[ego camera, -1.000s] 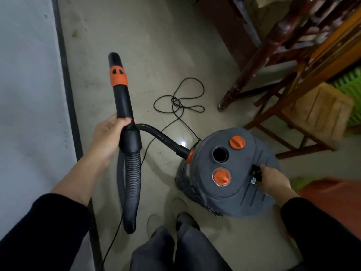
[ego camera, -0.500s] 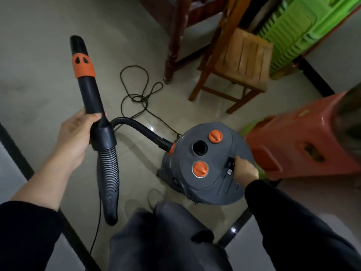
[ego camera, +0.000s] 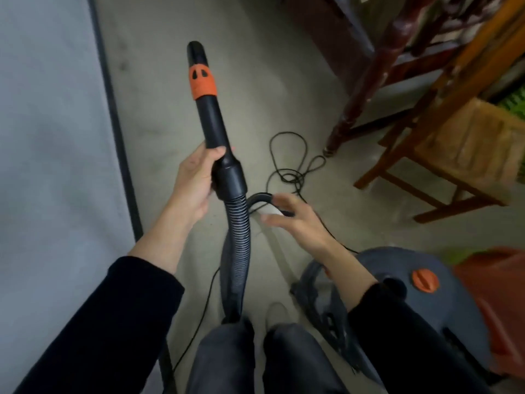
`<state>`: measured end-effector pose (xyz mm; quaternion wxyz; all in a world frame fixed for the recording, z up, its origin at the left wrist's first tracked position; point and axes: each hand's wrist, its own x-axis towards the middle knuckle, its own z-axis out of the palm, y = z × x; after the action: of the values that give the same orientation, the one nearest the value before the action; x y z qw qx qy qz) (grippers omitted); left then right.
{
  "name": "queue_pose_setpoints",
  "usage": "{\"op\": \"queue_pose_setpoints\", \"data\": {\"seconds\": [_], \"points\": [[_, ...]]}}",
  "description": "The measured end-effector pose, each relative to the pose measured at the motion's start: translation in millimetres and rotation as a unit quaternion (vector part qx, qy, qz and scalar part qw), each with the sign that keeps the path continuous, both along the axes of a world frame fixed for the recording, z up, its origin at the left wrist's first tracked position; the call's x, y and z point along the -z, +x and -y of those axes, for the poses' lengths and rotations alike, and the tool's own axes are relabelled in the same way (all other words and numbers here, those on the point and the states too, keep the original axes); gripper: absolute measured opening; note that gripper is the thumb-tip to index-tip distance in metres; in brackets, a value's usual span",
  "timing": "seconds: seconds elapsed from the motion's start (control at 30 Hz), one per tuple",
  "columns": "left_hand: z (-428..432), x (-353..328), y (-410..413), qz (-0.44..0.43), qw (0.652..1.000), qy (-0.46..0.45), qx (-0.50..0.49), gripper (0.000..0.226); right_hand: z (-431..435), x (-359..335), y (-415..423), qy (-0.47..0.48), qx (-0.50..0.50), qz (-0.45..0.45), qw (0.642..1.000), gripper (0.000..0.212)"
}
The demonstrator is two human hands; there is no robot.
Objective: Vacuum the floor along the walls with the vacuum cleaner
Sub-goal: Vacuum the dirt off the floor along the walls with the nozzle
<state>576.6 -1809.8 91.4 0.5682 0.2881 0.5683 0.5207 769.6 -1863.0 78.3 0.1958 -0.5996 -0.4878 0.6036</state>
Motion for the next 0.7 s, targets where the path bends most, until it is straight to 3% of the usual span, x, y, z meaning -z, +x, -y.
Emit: {"op": "queue_pose_setpoints", "data": {"seconds": [0.1,0.2,0.3,0.43,0.57,0.7], "points": [[-15.4,-7.8,-30.6,0.013,0.999,0.016,-0.032,0.013,-36.4,-3.1,-81.5,0.016,-0.102,-0.028,0.994,0.075],[-32.1,-1.7,-57.2,0.068,0.994,0.001,-0.088,0.015,-54.9,6.7,-119.5,0.082,-0.099,0.004,0.992,0.050],[-47.8,16.5,-79.4,0.162,0.977,-0.031,-0.138,0.025,-82.9,16.0,-132.0,0.143,-0.110,0.080,0.980,0.035],[-63.2,49.3,-96.2,0.273,0.945,-0.068,-0.168,0.037,-133.4,19.9,-139.9,0.198,-0.209,0.241,0.927,0.036],[-63.2,94.8,-101.8,0.375,0.903,-0.108,-0.180,0.027,-158.5,40.6,-150.7,0.180,-0.292,0.368,0.864,0.036],[-51.1,155.4,-111.4,0.385,0.895,-0.152,-0.166,0.030,-149.7,97.7,-162.3,0.087,-0.303,0.367,0.875,0.044]]}}
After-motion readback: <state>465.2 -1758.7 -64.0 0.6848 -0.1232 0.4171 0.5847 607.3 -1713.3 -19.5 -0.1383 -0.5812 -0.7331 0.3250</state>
